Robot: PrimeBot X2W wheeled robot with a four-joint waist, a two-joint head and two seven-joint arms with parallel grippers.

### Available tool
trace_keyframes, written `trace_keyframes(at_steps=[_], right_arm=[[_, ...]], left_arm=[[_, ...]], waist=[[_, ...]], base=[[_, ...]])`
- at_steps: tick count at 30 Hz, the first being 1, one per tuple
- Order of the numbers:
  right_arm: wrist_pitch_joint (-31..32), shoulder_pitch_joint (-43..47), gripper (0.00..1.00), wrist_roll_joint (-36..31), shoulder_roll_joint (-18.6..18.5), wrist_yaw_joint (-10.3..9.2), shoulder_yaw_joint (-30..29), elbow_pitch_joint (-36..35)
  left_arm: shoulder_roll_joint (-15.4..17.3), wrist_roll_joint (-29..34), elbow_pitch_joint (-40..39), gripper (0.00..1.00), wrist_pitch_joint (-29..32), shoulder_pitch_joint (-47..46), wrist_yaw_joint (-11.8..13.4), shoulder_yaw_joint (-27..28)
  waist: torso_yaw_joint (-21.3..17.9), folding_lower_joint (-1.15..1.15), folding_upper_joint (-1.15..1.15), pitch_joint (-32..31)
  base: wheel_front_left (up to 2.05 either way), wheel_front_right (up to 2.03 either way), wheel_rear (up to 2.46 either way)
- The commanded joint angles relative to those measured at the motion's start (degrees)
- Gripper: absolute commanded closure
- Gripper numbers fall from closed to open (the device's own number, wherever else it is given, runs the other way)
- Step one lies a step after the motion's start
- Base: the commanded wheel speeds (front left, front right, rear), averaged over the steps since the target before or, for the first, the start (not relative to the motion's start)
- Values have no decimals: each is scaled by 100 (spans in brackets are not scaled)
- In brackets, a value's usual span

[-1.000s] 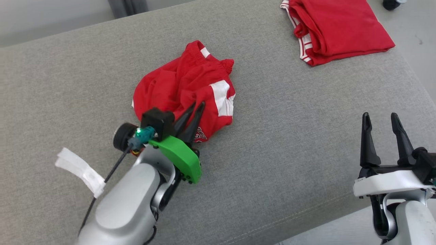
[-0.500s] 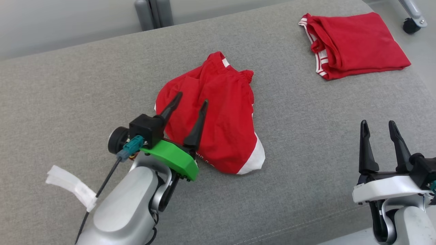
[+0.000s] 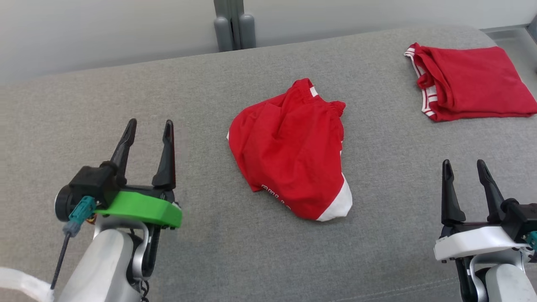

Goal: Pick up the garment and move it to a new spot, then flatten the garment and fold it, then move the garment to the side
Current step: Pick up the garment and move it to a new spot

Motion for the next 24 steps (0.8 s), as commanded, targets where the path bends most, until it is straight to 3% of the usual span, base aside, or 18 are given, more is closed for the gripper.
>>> trace_keyframes(at_steps=[1,11,24], right_arm=[[-15,69,0,-12,-40,-12,5,14],[28,72,0,23,-208,-12,212,55],[136,423,0,115,-244,-12,404,-80]], left_arm=[[23,85,-75,0,-2,210,-16,132],[-25,537,-441,0,-3,1031,-170,1069],[-308,907,-595,0,-4,1985,-471,1689]], waist=[[194,0,0,-167],[476,0,0,-425],[613,0,0,-715]], base=[[0,0,0],[0,0,0],[0,0,0]])
